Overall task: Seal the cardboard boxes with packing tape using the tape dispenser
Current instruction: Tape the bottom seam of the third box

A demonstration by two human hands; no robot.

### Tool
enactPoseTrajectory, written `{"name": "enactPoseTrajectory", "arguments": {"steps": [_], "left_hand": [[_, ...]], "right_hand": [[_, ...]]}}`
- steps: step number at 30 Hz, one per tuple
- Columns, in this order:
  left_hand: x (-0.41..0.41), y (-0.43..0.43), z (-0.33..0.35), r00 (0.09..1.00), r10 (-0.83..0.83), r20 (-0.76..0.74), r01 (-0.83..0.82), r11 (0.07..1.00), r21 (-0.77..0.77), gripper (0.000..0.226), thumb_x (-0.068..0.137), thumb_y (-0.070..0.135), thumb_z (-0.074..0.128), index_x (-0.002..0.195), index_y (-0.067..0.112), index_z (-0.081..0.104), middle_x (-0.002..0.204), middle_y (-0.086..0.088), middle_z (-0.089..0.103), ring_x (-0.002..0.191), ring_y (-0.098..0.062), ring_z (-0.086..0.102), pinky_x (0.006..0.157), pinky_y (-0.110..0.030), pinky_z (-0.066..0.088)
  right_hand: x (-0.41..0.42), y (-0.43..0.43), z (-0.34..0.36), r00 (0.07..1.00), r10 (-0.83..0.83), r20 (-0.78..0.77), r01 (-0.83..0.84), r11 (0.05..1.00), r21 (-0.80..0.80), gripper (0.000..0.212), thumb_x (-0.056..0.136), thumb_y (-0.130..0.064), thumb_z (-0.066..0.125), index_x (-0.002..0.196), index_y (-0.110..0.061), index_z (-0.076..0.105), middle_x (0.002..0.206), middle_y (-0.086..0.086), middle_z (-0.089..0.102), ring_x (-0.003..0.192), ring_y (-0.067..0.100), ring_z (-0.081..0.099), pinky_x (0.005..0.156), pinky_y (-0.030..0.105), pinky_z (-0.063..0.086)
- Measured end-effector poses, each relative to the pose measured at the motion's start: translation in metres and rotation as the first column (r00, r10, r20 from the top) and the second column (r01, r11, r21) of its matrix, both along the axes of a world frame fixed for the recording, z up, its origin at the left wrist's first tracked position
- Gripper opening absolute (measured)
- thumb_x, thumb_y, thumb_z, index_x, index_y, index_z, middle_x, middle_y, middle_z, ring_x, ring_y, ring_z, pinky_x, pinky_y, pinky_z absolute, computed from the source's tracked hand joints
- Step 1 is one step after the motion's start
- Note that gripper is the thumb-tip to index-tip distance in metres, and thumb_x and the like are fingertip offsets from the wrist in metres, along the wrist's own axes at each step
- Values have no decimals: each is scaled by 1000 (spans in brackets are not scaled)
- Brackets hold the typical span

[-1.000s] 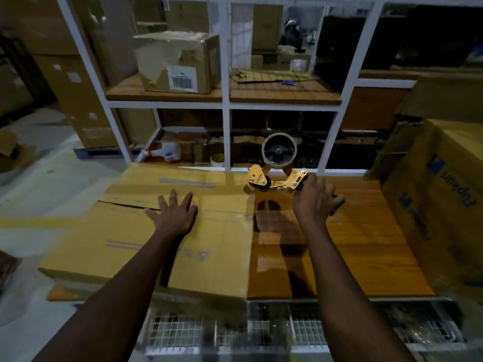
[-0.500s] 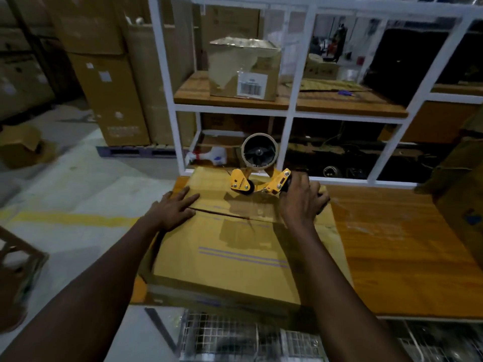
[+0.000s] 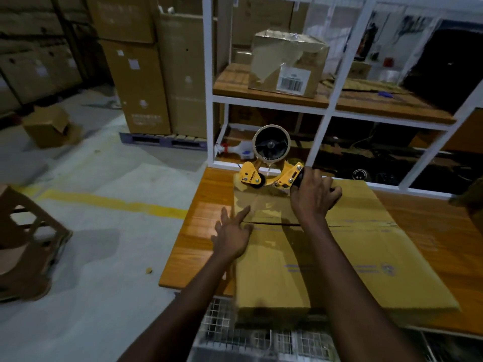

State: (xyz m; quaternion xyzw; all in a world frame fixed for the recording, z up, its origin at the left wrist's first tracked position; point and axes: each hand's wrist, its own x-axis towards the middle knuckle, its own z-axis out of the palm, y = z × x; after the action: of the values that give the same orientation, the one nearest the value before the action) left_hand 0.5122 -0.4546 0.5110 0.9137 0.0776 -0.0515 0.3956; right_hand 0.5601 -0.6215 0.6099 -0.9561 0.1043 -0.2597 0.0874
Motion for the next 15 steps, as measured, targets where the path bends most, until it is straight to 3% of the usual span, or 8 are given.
{"name": "enactPoseTrajectory", "arguments": {"steps": [3,6,8,9,11,13,15], "left_hand": [[-15,-12,5,998,61,31,-61,998,-16,47,98,46,47,144,51,38,165,-5,4,146,-38,14,112,-61,20],[-16,-2,15,924,206,322,-221,975,8,31,96,31,54,126,31,62,146,-7,41,130,-30,40,101,-46,38],[-12,10,27,831,386,400,-292,916,-276,20,96,19,52,106,25,68,116,-6,62,100,-24,59,79,-35,48],[-8,15,34,817,478,323,-309,836,-454,19,96,16,49,98,24,67,103,-7,67,82,-23,62,66,-32,48],[0,21,48,876,481,46,-352,701,-620,22,97,19,43,90,15,64,87,-12,68,54,-19,53,47,-27,39],[3,20,62,933,262,-248,-359,603,-712,33,99,29,38,95,5,61,82,-18,66,46,-19,49,44,-24,37],[3,19,68,920,-10,-391,-331,515,-791,54,101,45,31,109,-1,59,84,-24,68,50,-25,59,47,-25,46]], "right_hand": [[-4,2,3,999,23,24,-23,1000,0,36,86,-27,66,118,-18,53,114,6,57,107,31,47,89,44,27],[-6,2,8,998,40,42,-40,999,-6,34,86,-26,65,116,-17,53,112,6,58,105,31,48,88,44,27],[-8,1,12,997,54,60,-54,999,-4,33,86,-26,65,116,-18,53,111,6,57,104,31,49,89,45,28],[-9,0,14,996,61,68,-61,998,-4,33,86,-26,64,116,-18,53,111,6,57,104,31,49,89,45,28],[-10,1,17,994,72,80,-72,997,-2,32,86,-26,64,115,-18,53,110,5,57,103,30,49,88,44,27],[-11,3,20,993,80,88,-81,997,7,31,86,-26,64,115,-18,53,110,5,57,104,30,49,88,44,27],[-10,4,22,991,90,94,-92,996,16,31,86,-26,64,114,-19,53,110,5,58,103,29,49,88,44,28]]}}
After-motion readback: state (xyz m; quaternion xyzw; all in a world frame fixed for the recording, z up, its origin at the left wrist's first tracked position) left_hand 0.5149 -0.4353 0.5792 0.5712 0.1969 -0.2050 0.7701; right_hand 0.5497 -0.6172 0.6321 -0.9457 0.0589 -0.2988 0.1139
